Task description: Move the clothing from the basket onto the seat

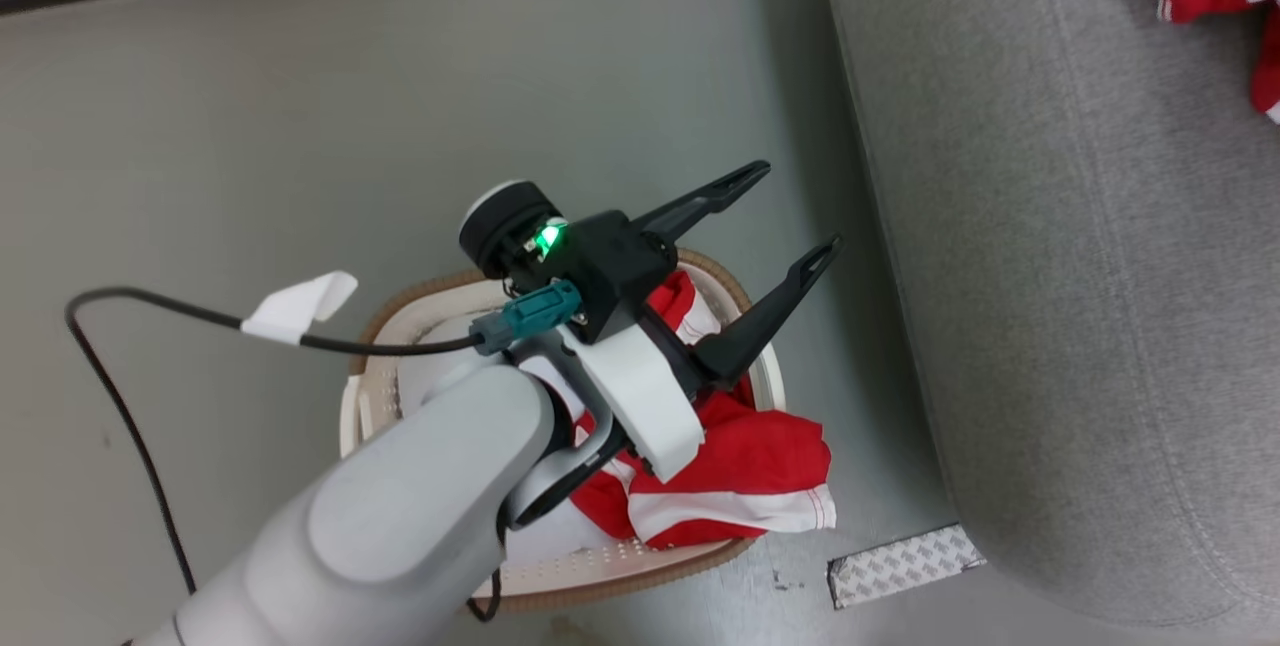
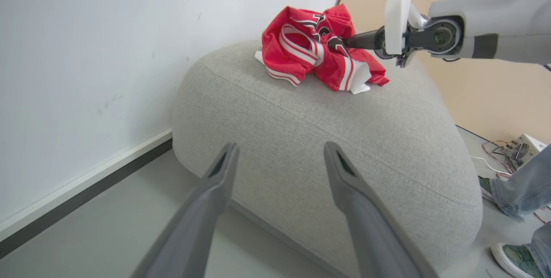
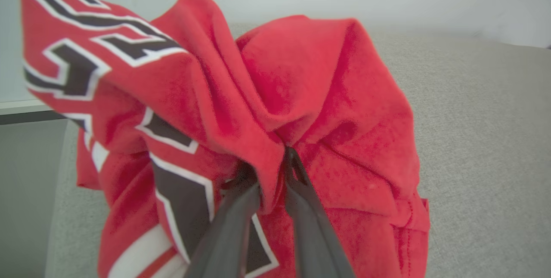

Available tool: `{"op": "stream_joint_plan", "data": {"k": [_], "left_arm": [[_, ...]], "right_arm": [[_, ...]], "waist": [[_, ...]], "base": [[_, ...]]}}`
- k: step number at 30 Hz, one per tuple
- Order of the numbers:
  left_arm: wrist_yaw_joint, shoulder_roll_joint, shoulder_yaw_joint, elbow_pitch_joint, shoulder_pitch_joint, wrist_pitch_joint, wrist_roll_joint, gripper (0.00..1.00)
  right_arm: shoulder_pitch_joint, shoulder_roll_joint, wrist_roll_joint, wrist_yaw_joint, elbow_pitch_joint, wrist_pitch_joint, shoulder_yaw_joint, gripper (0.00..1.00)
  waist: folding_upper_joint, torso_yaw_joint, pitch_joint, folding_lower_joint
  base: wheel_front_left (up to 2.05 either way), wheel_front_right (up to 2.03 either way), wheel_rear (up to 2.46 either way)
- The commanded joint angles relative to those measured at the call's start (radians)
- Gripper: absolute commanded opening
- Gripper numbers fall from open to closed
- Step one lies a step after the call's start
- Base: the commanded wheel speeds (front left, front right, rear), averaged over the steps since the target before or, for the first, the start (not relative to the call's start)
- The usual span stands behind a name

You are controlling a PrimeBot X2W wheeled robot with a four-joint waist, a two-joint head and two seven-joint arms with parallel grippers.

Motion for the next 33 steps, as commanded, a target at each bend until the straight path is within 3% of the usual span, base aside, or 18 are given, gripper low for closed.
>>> {"op": "stream_joint_plan", "data": {"k": [1,10,20,23,33], "left_arm": [[0.003,-0.003,-0.002,0.011,0.02,-0.014,-0.01,1.0],[0.007,-0.031,-0.011,0.094,0.085,-0.085,-0.042,1.0],[0.027,-0.055,0.006,0.116,0.17,-0.134,-0.087,1.0],[0.037,-0.055,0.017,0.109,0.192,-0.144,-0.101,1.0],[0.088,0.012,0.092,0.093,0.256,-0.161,-0.117,1.0]], "right_arm": [[0.013,-0.009,0.016,-0.002,0.002,-0.004,0.015,1.0],[0.092,-0.071,0.048,-0.002,-0.029,0.029,0.169,1.0],[0.157,-0.17,0.149,-0.002,-0.229,-0.06,0.274,1.0],[0.181,-0.197,0.133,-0.002,-0.306,-0.102,0.314,1.0],[0.283,-0.226,0.128,-0.002,-0.49,-0.261,0.254,1.0]], "waist": [[0.0,-0.004,-0.029,-0.0001],[0.0,-0.008,-0.234,-0.0001],[0.0,0.004,-0.451,-0.0001],[0.0,0.02,-0.503,-0.0001],[0.0,0.097,-0.595,-0.0001]], "base": [[0.0,0.0,0.0],[0.0,0.0,0.0],[0.0,0.0,0.0],[0.0,0.0,0.0],[0.0,0.0,0.0]]}}
